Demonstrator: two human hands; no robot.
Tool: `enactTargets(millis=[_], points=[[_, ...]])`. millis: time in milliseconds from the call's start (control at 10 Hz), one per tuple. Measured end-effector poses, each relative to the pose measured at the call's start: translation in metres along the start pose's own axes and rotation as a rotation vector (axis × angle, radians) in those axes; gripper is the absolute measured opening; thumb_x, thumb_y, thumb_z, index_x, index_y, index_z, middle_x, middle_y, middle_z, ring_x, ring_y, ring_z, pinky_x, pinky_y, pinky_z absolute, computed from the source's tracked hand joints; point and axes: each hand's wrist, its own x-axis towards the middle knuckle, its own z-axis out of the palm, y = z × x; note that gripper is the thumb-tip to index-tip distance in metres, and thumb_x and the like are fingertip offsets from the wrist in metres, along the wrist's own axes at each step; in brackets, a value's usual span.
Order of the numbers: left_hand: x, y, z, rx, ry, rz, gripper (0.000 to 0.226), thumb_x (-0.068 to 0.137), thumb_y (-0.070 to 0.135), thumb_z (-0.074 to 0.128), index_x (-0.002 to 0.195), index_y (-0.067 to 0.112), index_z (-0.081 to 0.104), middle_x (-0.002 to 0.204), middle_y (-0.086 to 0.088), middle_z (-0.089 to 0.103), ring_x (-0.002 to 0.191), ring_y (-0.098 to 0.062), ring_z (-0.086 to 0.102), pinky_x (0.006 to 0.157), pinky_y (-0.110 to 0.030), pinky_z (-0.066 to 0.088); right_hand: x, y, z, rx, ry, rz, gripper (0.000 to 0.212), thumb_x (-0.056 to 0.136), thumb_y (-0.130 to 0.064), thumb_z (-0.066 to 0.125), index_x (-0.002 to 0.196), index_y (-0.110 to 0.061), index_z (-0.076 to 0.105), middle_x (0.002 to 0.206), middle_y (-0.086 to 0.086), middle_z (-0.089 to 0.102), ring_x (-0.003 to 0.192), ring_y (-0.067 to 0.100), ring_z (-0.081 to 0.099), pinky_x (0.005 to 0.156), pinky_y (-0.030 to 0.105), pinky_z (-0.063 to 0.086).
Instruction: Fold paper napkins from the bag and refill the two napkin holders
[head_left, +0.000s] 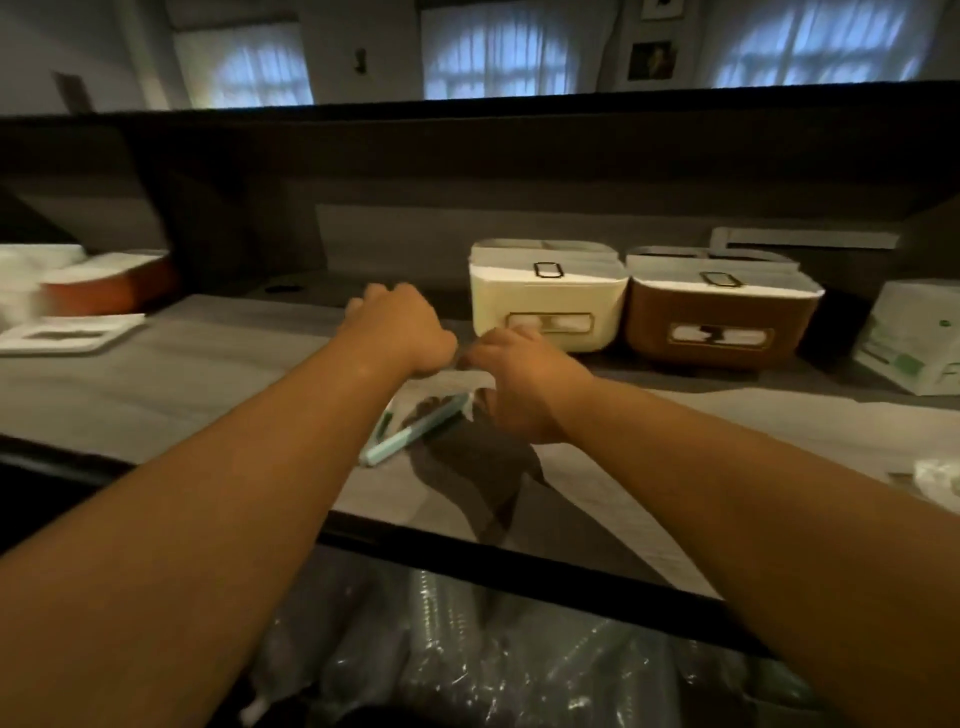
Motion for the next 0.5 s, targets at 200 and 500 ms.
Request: enactTargets(millis=[200, 500], points=[[-0.034, -0.058, 0.016, -0.034, -0.320, -0.019, 0.069, 0.092, 0.060, 0.058, 0.138, 0.008, 0.054, 0.132, -0.015, 0.058, 0.110, -0.030, 0.056, 0.087, -0.036, 0.046, 0.017, -0.032, 0.034, 0.001, -0.142, -0.028, 0.035, 0.097, -0.033, 0.053, 0.131, -0.041, 0.058, 0.131, -0.005, 0.055, 0.120, 0.022, 0.045, 0.100, 0.039, 0.042], [-0.038, -0.059, 0.043, -0.082, -0.113, 0.009, 0.065, 0.088, 0.036, 0.071, 0.144, 0.019, 0.043, 0.137, -0.010, 0.049, 0.119, -0.030, 0.048, 0.095, -0.042, 0.046, 0.001, -0.030, 0.039, 0.055, -0.037, 0.063, 0.051, 0.098, -0.032, 0.056, 0.148, -0.033, 0.044, 0.150, -0.002, 0.042, 0.138, 0.022, 0.035, 0.116, 0.041, 0.030]])
